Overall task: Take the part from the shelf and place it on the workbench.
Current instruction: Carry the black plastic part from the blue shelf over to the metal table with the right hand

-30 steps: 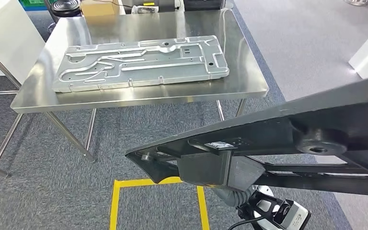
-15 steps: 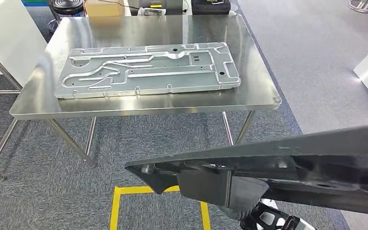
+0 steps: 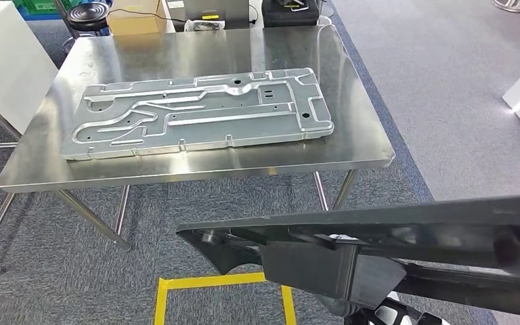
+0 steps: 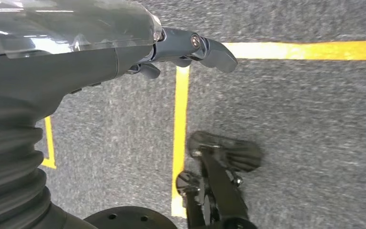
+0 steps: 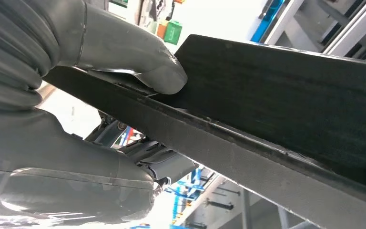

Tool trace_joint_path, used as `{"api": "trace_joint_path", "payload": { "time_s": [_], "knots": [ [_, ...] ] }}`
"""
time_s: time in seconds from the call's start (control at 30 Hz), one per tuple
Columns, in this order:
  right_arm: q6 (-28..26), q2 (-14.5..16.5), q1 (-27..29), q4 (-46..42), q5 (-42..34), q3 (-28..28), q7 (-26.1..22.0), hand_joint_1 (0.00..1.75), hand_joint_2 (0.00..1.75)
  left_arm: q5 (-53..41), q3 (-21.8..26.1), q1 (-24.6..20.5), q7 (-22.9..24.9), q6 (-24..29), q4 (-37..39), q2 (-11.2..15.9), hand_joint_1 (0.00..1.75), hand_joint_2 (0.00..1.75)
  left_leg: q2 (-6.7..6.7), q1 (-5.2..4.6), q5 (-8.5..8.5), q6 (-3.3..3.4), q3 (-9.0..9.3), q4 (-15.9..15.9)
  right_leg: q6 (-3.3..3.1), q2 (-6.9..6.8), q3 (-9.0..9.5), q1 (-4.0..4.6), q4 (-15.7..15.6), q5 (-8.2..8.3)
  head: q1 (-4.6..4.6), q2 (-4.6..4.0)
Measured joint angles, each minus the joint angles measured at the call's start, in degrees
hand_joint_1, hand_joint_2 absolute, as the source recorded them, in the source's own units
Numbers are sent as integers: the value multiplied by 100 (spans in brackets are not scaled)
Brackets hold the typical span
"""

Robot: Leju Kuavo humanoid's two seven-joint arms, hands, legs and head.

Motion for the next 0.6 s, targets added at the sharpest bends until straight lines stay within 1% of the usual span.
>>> {"api": "trace_joint_path", "payload": {
  "time_s": [0.03, 0.07, 0.1, 0.13, 0.17, 0.2, 0.23, 0.27, 0.3, 0.33, 0.37, 0.4, 0.43, 0.47, 0.5, 0.53, 0.57, 0.6],
  "knots": [
    [5, -3, -35, 5, -14, -1, 0, 175, 175, -8, 0, -5, 13, -7, 0, 13, 0, 175, 5, -13, 136, 31, 72, -225, 32, 0, 33, 5, 4, -42, 0, 0],
    [10, -5, -61, 11, -22, -2, 0, 175, 175, -13, 0, -7, 25, -10, 0, 22, 0, 175, 8, -26, 196, 68, 100, -331, 67, 1, 54, 11, 12, -72, 0, 0],
    [11, -7, -79, 17, -25, -2, 0, 175, 175, -19, 0, -9, 34, -11, 0, 27, 0, 175, 7, -39, 163, 106, 104, -331, 99, 2, 68, 18, 26, -86, 0, 0],
    [11, -8, -95, 20, -28, -3, 0, 175, 175, -23, -1, -9, 40, -12, 0, 32, 0, 175, 1, -32, 188, 148, 128, -339, 130, 0, 71, 19, 43, -99, 0, 0],
    [11, -9, -108, 22, -28, -3, 0, 175, 175, -27, -1, -8, 46, -11, 0, 34, 0, 175, -4, -23, 199, 179, 154, -359, 154, -3, 58, 12, 114, -108, 1, 0],
    [13, -10, -126, 25, -30, -3, 0, 175, 175, -29, -2, -10, 51, -10, 0, 35, 0, 175, -8, -14, 191, 209, 189, -378, 177, -5, -13, 6, 267, -137, 1, 0],
    [17, -11, -144, 26, -35, -3, 0, 175, 175, -23, -2, -14, 55, -7, 0, 36, 0, 175, -11, -6, 183, 234, 224, -396, 204, -7, -152, -6, 518, -207, 1, 0],
    [30, -13, -155, 28, -44, -4, 0, 175, 175, -10, -1, -17, 56, 1, 0, 37, 0, 175, -10, -5, 164, 254, 247, -407, 229, -8, -360, -17, 864, -324, 1, 0],
    [49, -15, -164, 33, -52, -4, 0, 175, 175, 7, 0, -16, 57, 13, 0, 38, 0, 175, -10, -6, 138, 269, 265, -410, 254, -8, -606, -21, 1232, -476, 1, 0],
    [73, -16, -166, 41, -60, -5, 0, 175, 175, 27, 1, -13, 57, 27, 0, 39, 0, 175, -11, -8, 110, 276, 288, -409, 273, -8, -832, -25, 1534, -601, 1, 0],
    [95, -18, -167, 50, -64, -5, 0, 175, 175, 43, 2, -8, 57, 39, 0, 41, 0, 175, -13, -11, 77, 278, 322, -409, 282, -9, -991, -27, 1688, -640, 1, 0],
    [110, -18, -170, 59, -65, -5, 0, 175, 175, 53, 3, -4, 56, 49, 0, 44, 0, 175, -18, -13, 41, 276, 367, -409, 279, -9, -1051, -26, 1647, -551, 1, 0],
    [117, -18, -178, 66, -65, -6, 0, 175, 175, 60, 4, -1, 56, 55, 0, 45, 0, 175, -23, -15, 2, 269, 425, -410, 258, -9, -1002, -23, 1391, -327, 1, 0],
    [119, -18, -191, 69, -65, -7, 0, 175, 175, 65, 4, -1, 56, 60, 0, 45, 0, 175, -28, -17, -40, 259, 483, -414, 224, -10, -881, -15, 992, -26, 2, 0],
    [121, -18, -208, 74, -65, -8, 0, 175, 175, 68, 6, -4, 56, 66, 0, 45, 0, 175, -32, -24, -79, 243, 539, -414, 184, -13, -759, 5, 627, 180, 2, 0],
    [126, -18, -229, 79, -66, -9, 0, 175, 175, 71, 8, -8, 56, 73, 0, 45, 0, 175, -32, -29, -113, 219, 572, -417, 145, -15, -665, 26, 340, 286, 2, 0],
    [129, -19, -247, 83, -68, -11, 0, 175, 175, 75, 10, -9, 55, 78, 0, 47, 0, 175, -31, -33, -140, 189, 588, -426, 108, -18, -616, 45, 185, 331, 2, 0],
    [133, -20, -262, 90, -69, -17, 0, 175, 175, 78, 13, -8, 52, 82, 0, 50, 0, 175, -29, -39, -144, 151, 605, -411, 81, -18, -605, 59, 149, 297, 1, 0]
  ]
}}
